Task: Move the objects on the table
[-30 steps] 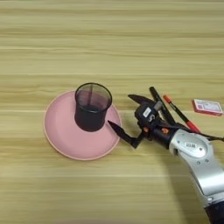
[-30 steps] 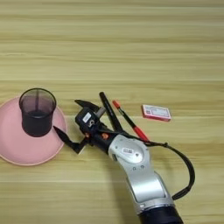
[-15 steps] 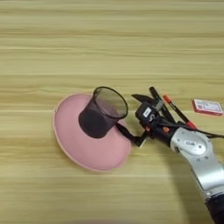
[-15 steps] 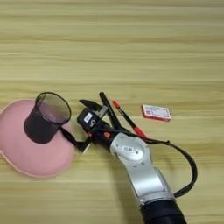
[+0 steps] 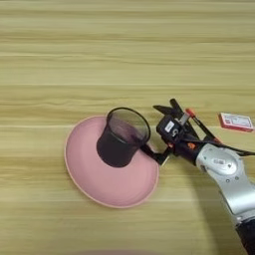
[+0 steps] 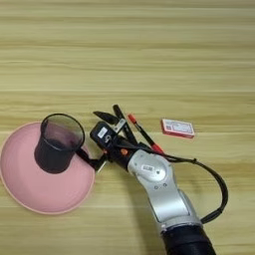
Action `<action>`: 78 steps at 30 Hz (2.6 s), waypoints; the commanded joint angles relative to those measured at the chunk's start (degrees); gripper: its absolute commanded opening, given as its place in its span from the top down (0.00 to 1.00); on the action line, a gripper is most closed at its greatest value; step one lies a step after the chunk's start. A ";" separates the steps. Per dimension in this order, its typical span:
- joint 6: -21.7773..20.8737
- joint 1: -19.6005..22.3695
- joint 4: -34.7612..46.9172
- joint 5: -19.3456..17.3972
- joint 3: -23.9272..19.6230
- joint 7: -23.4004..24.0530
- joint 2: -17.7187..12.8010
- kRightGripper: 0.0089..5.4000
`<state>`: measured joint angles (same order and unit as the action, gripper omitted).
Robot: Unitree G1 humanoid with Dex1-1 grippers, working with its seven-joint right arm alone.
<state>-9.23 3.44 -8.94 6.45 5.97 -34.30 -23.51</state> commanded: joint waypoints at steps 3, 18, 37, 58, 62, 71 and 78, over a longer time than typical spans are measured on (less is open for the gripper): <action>-1.27 3.12 2.88 -1.05 -2.12 2.13 -0.86 0.00; -2.44 4.10 2.14 -0.58 -3.02 4.34 -0.49 0.00; -4.40 7.75 -5.81 1.61 -5.27 8.51 -1.80 0.00; -5.17 9.87 -9.39 2.27 -6.81 10.21 -3.44 0.00; -5.38 10.52 -10.24 2.38 -7.16 10.88 -3.69 0.00; -6.08 11.74 -12.37 2.18 -7.78 11.51 -4.11 0.00; -6.88 12.11 -12.34 2.44 -8.47 12.78 -3.96 0.00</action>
<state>-14.67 11.52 -23.18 9.41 -0.61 -22.96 -25.03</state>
